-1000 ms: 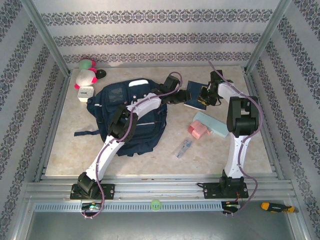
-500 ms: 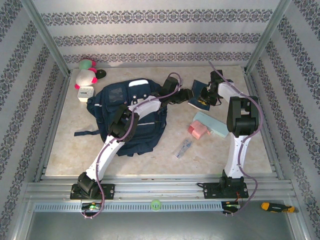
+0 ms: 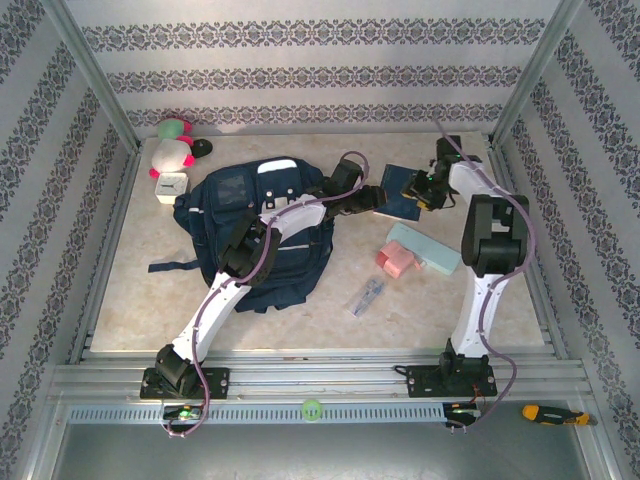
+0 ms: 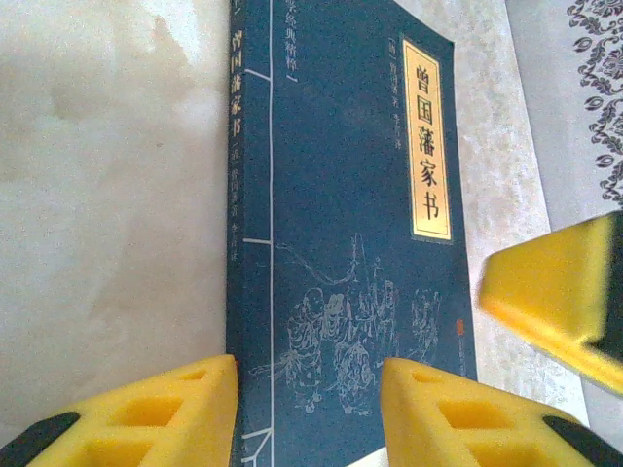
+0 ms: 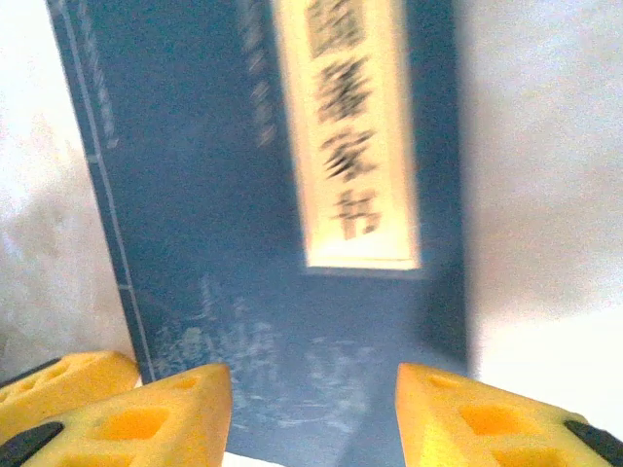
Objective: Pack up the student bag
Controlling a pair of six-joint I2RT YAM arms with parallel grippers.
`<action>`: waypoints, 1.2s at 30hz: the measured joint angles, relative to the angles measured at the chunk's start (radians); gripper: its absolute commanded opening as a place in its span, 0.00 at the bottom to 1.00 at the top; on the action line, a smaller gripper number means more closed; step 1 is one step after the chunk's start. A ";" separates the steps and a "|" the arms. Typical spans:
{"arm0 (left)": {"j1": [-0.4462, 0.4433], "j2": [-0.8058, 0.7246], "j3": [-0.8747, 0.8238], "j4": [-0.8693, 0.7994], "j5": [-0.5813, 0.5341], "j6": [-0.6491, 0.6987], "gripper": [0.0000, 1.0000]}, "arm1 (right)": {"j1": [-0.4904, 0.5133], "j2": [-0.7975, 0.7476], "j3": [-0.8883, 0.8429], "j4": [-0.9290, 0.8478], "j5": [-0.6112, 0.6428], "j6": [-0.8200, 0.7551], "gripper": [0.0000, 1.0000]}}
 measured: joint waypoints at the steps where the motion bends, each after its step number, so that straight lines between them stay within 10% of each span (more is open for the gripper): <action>1: 0.000 0.000 0.000 0.000 0.000 0.000 0.43 | -0.018 -0.003 0.000 -0.003 0.000 -0.003 0.48; 36: 0.016 -0.061 -0.100 0.040 0.074 -0.113 0.42 | -0.006 0.084 0.032 -0.045 -0.046 -0.006 0.19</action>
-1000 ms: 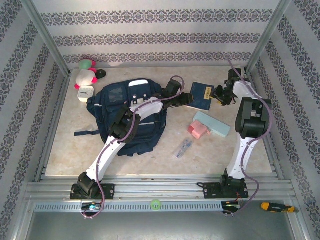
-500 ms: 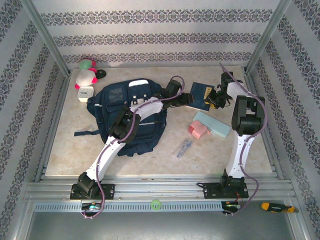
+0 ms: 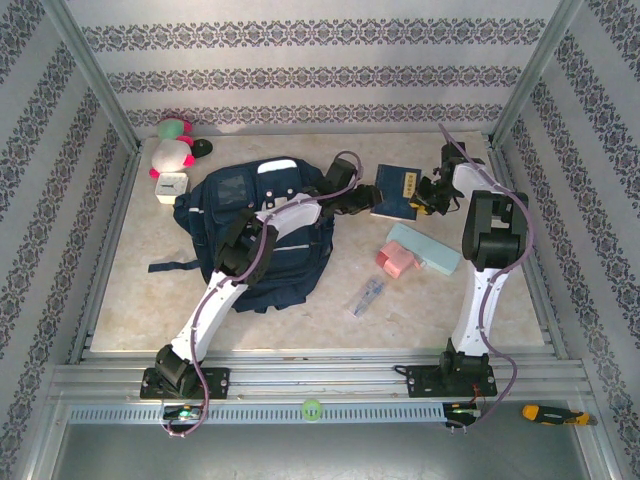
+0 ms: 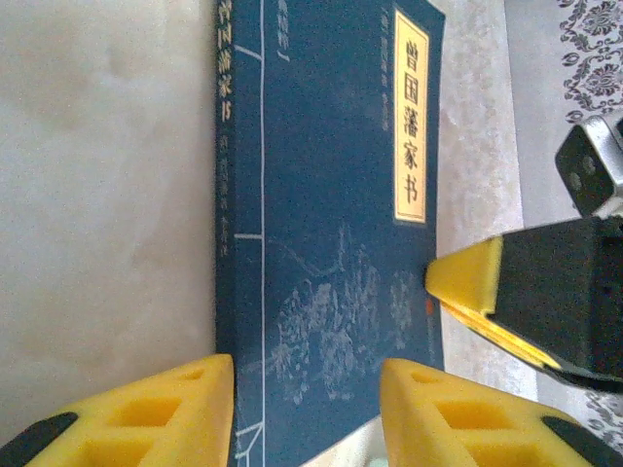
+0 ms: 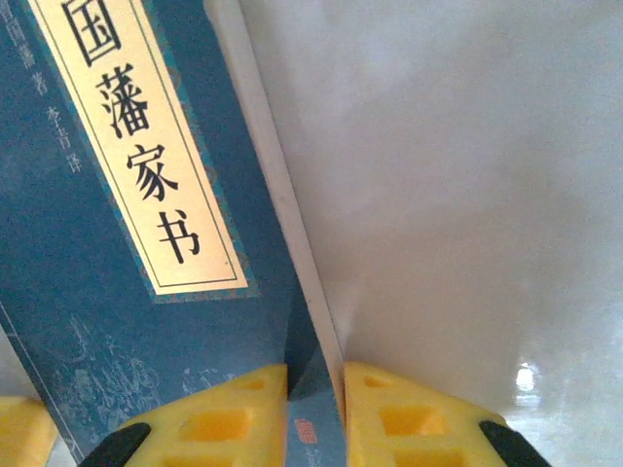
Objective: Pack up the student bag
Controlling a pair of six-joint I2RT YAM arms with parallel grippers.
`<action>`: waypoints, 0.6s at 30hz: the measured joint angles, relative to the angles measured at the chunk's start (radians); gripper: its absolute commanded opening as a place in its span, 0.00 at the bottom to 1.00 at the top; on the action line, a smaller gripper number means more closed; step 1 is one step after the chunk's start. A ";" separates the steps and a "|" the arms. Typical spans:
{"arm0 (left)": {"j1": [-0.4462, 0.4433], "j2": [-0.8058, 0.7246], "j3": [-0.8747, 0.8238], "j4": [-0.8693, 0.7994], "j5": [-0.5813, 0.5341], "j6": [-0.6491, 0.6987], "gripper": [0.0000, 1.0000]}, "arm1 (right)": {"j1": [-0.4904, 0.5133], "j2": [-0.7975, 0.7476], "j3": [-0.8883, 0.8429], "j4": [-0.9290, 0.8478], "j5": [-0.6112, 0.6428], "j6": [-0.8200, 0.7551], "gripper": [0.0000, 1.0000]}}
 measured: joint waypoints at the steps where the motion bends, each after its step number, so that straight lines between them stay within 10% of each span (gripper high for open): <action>1: 0.000 -0.015 -0.022 0.006 0.005 -0.009 0.42 | 0.004 0.000 0.000 0.000 0.000 0.000 0.19; 18: 0.000 -0.282 -0.311 0.214 0.036 -0.061 0.42 | 0.103 0.000 -0.031 0.037 -0.107 0.009 0.17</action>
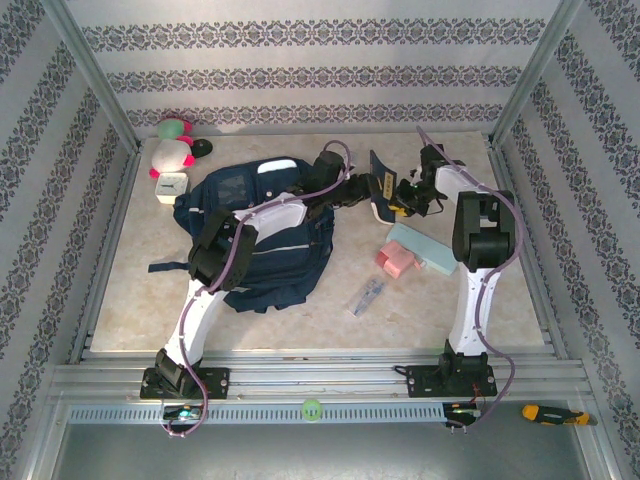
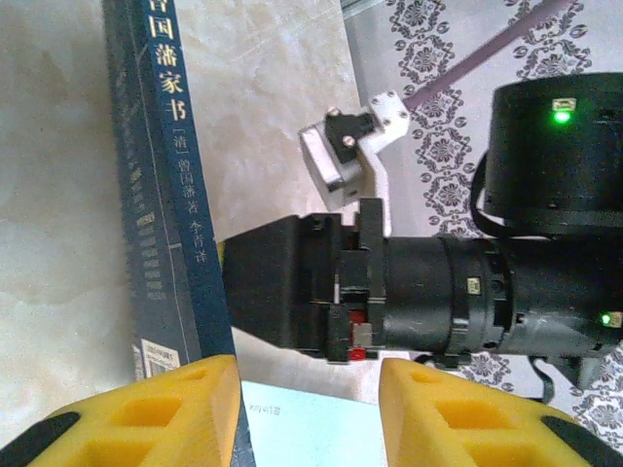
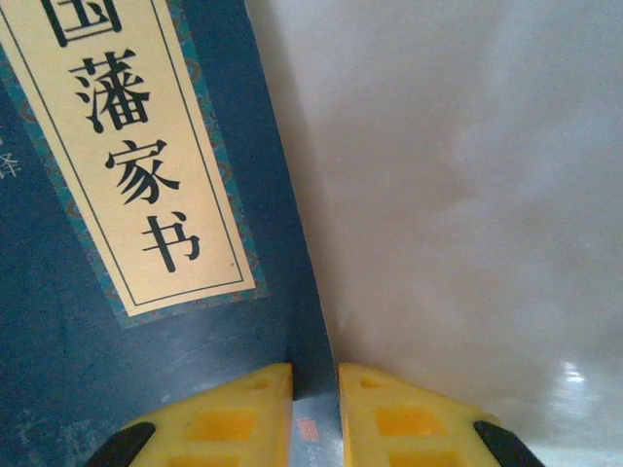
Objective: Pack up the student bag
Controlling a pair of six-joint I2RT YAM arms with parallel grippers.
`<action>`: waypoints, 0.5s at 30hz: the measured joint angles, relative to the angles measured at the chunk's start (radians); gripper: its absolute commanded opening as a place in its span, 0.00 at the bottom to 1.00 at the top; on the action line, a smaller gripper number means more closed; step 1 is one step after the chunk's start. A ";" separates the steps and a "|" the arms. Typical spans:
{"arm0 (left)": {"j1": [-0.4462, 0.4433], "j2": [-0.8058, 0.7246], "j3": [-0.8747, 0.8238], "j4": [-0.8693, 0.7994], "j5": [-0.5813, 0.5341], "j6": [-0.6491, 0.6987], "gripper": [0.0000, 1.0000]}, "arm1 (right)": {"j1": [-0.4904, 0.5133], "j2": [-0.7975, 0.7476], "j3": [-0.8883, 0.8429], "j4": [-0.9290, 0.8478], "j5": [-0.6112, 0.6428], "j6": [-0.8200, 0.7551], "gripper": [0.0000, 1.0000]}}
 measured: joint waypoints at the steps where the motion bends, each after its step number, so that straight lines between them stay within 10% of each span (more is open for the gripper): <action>1: 0.000 -0.007 -0.010 0.004 0.000 0.005 0.42 | 0.006 0.000 0.000 0.002 -0.004 0.002 0.17; 15: 0.001 -0.017 -0.054 0.012 -0.078 0.075 0.42 | 0.031 0.000 -0.009 0.020 -0.017 0.026 0.17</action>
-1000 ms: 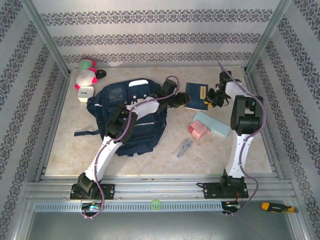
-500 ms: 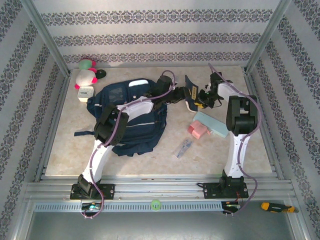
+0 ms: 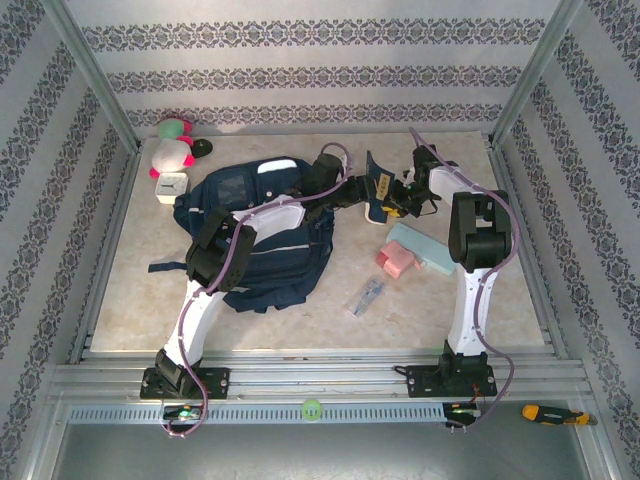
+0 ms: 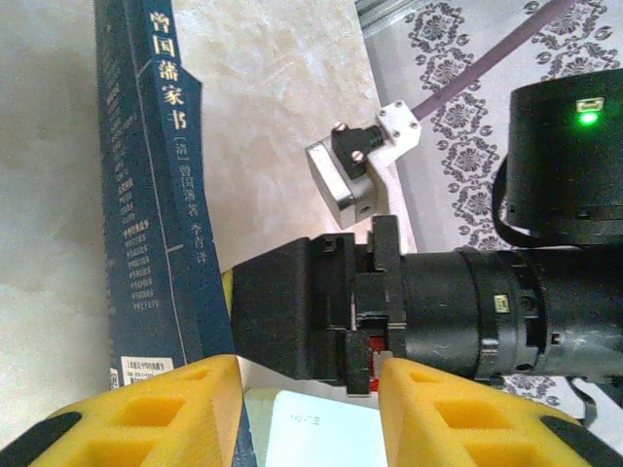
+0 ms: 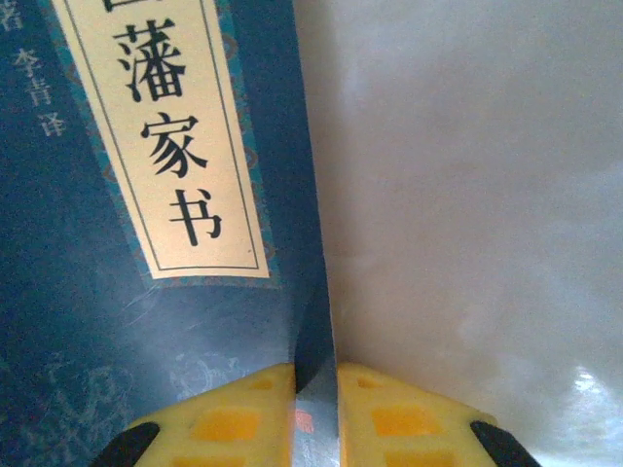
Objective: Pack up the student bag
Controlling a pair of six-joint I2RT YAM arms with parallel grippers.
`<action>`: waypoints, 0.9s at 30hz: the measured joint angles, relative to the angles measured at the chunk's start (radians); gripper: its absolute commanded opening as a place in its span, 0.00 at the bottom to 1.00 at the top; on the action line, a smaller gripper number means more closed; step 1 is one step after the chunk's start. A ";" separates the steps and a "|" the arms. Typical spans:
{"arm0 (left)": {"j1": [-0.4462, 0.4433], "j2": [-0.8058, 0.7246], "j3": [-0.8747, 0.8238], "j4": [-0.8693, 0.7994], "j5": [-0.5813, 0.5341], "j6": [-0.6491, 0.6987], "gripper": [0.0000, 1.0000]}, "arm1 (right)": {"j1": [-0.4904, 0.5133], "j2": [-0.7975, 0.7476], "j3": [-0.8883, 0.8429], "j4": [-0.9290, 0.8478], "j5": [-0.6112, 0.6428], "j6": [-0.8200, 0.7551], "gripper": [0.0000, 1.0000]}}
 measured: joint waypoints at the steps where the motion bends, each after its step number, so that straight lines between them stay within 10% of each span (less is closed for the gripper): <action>1: 0.002 -0.005 -0.016 0.000 -0.009 0.006 0.42 | 0.002 0.000 0.000 0.001 0.000 0.001 0.16; 27: 0.062 -0.220 -0.259 -0.235 -0.234 0.206 0.46 | 0.126 0.021 0.035 0.030 -0.044 0.023 0.16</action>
